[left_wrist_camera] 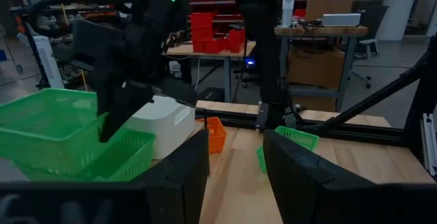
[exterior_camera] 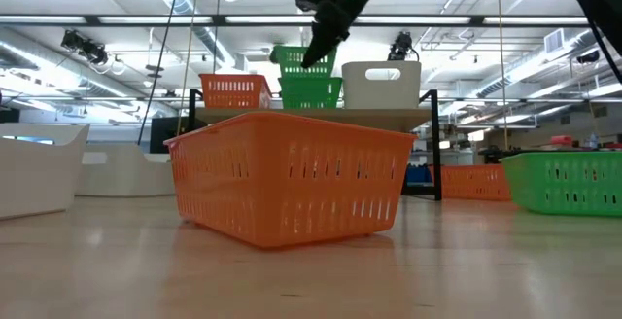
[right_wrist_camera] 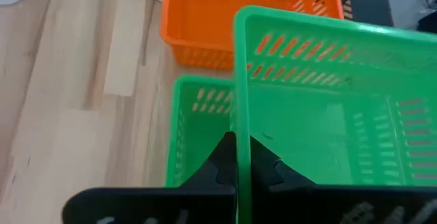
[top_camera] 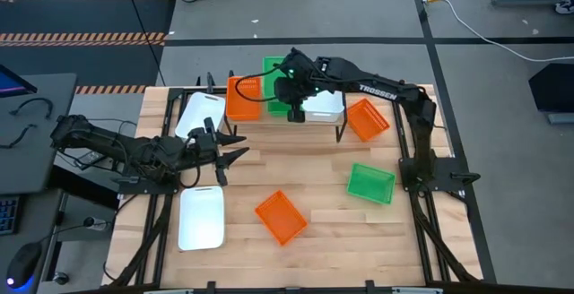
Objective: Stack baskets on shelf by color
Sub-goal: Stack the left green bin on top of the green bin on the shelf, then stack the bottom orange bin on top of the orange bin on the shelf
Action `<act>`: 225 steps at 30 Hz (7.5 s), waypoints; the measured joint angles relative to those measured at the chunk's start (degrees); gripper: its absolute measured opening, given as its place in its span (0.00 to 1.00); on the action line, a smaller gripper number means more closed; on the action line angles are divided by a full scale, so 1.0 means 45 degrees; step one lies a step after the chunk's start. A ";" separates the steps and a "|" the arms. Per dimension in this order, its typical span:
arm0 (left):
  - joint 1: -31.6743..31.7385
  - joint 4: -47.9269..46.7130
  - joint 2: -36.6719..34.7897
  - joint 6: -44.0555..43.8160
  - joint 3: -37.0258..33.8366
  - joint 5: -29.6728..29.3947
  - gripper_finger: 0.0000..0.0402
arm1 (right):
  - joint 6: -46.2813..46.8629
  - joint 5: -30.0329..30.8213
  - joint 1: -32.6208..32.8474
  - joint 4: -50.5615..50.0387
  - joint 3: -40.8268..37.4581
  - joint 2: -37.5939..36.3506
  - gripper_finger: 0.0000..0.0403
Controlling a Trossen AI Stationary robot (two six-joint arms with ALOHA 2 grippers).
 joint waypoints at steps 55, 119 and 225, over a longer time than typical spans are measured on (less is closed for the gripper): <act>0.0000 -0.0315 0.0000 -0.0199 0.0000 0.0000 0.37 | 0.0919 -0.0845 0.1530 -0.0727 -0.0233 -0.0850 0.34; -0.3611 -0.5524 0.7788 -0.5243 0.4708 0.2583 0.37 | 0.9345 0.3238 1.1784 0.4256 -0.8043 -0.0874 0.33; 0.9001 -1.6119 0.7336 0.5253 1.0831 0.6356 0.01 | 1.1554 0.4819 1.2826 0.2539 -0.8043 -0.0860 0.33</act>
